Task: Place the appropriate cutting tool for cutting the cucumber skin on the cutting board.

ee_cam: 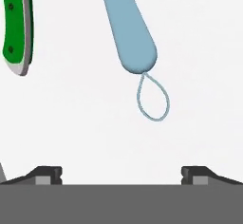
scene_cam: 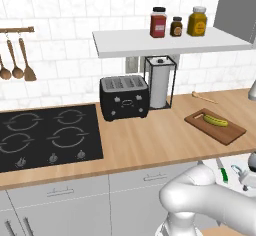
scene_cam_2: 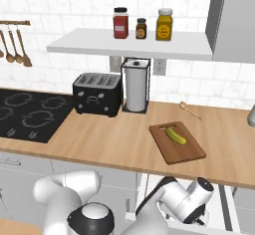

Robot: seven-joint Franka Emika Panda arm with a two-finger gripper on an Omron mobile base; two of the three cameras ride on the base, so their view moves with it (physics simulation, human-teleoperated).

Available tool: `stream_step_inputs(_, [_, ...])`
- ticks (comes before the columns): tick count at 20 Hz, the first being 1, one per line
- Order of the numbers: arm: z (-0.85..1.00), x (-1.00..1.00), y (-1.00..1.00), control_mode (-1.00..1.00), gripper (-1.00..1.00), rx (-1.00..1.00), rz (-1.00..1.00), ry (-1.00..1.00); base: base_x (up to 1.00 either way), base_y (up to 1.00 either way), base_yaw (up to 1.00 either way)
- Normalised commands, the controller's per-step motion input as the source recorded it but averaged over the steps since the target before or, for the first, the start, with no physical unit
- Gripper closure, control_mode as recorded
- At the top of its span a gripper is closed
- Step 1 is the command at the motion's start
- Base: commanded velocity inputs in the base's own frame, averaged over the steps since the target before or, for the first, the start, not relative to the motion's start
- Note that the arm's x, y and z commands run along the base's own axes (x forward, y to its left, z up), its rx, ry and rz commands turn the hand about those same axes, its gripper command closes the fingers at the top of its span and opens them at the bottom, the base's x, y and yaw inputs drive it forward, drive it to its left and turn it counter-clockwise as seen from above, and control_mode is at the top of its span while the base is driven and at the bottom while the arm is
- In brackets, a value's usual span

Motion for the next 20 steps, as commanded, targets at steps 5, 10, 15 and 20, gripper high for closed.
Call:
stream_step_inputs(5, [-0.08, -0.48, -0.20, -1.00, -1.00, 0.00, -0.05, 0.15, 0.00, 0.00, 0.00])
stream_step_inputs(10, [0.00, -0.77, -0.21, -1.00, -1.00, 0.03, -0.07, 0.19, 0.00, 0.00, 0.00])
stream_step_inputs(15, [-0.02, -0.72, -0.18, -1.00, -1.00, 0.02, -0.09, 0.23, 0.00, 0.00, 0.00])
stream_step_inputs(20, [-0.12, -0.65, -0.14, -1.00, -1.00, 0.03, -0.08, 0.17, 0.00, 0.00, 0.00])
